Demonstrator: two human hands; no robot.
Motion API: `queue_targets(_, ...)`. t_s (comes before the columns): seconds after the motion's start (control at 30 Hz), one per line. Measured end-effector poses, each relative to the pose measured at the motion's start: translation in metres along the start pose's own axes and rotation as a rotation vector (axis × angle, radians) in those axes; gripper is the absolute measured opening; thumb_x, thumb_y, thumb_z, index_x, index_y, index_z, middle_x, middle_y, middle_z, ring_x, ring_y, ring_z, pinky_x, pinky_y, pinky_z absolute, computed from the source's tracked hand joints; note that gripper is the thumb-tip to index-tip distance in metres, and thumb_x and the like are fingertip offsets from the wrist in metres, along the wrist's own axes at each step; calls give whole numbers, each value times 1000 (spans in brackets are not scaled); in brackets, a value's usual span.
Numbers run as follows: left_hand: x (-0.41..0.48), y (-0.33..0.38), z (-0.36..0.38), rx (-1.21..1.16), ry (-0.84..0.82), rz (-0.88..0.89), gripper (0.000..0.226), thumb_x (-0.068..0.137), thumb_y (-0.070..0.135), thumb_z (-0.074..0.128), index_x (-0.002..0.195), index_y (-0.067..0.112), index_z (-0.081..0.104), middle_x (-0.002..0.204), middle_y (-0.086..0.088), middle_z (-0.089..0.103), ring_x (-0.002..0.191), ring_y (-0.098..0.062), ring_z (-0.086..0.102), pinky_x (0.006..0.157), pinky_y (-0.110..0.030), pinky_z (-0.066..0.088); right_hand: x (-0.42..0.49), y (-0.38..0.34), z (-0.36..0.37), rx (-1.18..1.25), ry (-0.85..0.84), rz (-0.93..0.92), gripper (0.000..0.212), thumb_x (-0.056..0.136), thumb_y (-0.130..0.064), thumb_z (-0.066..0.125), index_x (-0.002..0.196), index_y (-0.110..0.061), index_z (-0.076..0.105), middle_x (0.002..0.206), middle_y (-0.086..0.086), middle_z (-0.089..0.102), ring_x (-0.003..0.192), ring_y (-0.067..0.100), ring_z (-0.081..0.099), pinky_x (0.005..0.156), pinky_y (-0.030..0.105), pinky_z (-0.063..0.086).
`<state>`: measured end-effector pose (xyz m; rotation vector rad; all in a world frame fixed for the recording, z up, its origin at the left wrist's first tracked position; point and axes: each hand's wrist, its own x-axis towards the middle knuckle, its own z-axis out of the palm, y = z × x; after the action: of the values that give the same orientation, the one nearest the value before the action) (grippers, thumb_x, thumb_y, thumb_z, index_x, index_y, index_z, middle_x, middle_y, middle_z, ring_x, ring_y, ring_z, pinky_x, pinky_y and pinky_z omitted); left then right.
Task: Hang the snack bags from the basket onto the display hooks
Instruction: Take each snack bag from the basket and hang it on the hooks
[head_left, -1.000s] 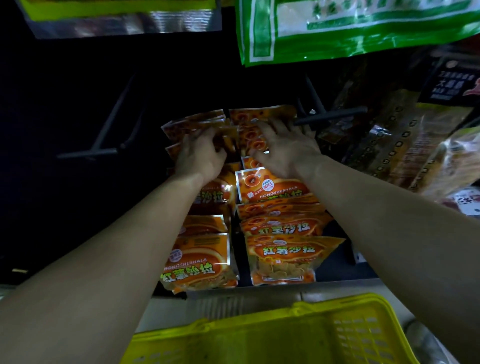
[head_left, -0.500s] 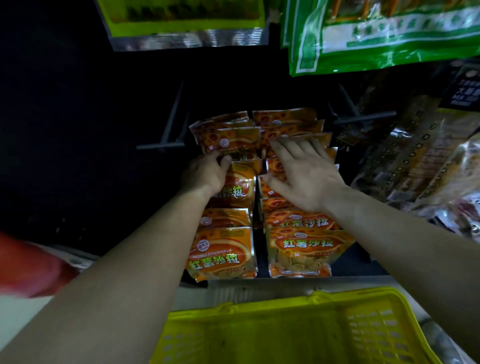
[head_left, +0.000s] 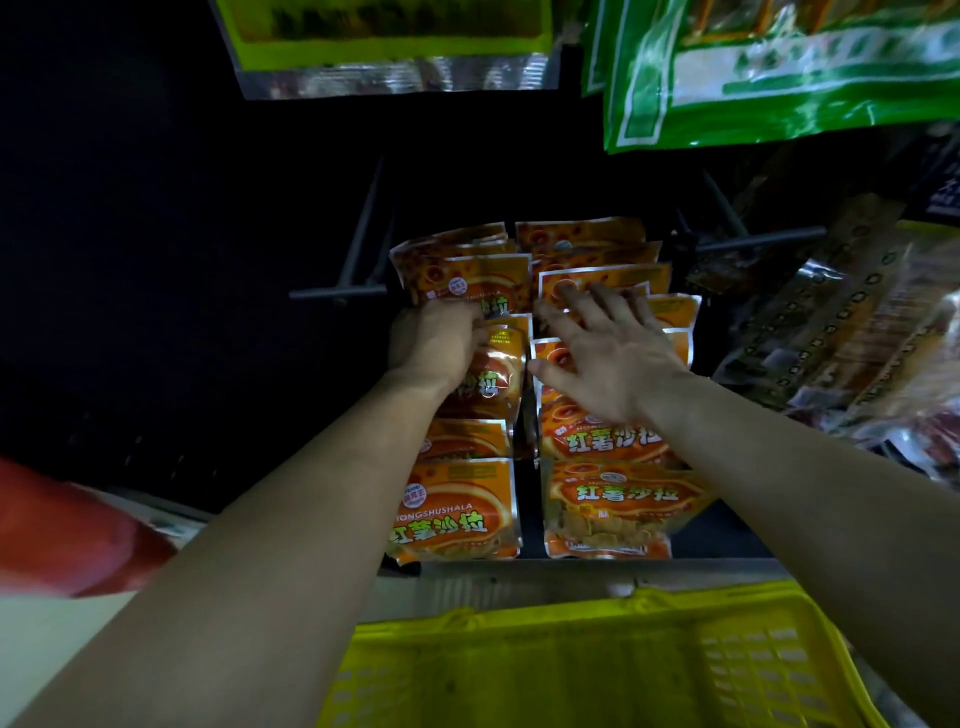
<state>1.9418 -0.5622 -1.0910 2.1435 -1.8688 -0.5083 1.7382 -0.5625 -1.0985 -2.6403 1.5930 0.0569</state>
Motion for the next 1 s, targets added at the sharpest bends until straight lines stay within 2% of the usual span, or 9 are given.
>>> queue_targets(0.03,2,-1,0,9,26,-16,32,101,20,53,123,0,65,124,-22,66,61,-4,63,48,-6,42,0,1,0,4,4,2,84,81,-81,2,154,-39,0,165,-2,2,151,27,-1,119,53,-3)
queue_targets(0.1,1,-7,-2,66,64,-35,31,101,23,52,121,4,67,118,-18,68,60,2,62,39,-7,34,0,2,1,7,6,-1,83,82,-80,2,154,-39,2,165,-2,3,151,27,-1,119,53,-3)
queue_targets(0.2,-6,-11,-8,173,105,-107,24,99,39,54,113,26,68,109,-4,68,83,-17,59,62,-23,36,-1,2,1,10,5,-1,83,82,-80,2,155,-39,3,165,-2,2,151,27,-2,120,53,-3)
queue_targets(0.27,-8,-8,-9,172,67,-96,25,98,41,54,116,29,67,112,-4,67,98,-27,63,72,-30,38,-2,1,-2,18,-4,1,83,82,-79,3,155,-39,3,165,-2,2,151,27,-1,120,53,-3)
queue_targets(0.47,-33,9,-19,48,73,-31,44,95,35,63,138,31,53,135,-6,58,122,-30,55,94,-39,46,-17,-7,-29,33,-12,-15,76,90,-73,17,156,-37,6,164,2,10,149,30,5,120,52,1)
queue_targets(0.6,-66,16,-38,-27,87,18,46,95,37,61,140,33,51,137,-2,58,122,-26,56,98,-38,48,-42,-20,-57,107,74,-27,73,92,-67,29,155,-33,15,161,4,20,146,31,13,120,50,12)
queue_targets(0.73,-123,17,-54,-143,41,32,40,94,36,61,134,36,56,128,1,64,111,-22,62,91,-41,55,-92,-51,-74,213,150,-94,65,90,-59,43,144,-23,40,143,6,44,130,31,35,105,48,38)
queue_targets(0.87,-180,9,-54,-125,2,59,37,93,33,63,130,29,62,131,-1,64,118,-21,59,100,-39,48,-142,-85,-52,322,-23,-131,66,86,-59,52,139,-20,43,131,8,50,121,31,47,96,44,46)
queue_targets(1.0,-230,-7,-44,-96,17,45,36,92,29,66,128,24,63,128,-2,64,116,-21,60,99,-35,47,-165,-119,-13,305,-278,-130,87,81,-64,60,150,-23,24,143,7,35,129,33,40,98,48,45)
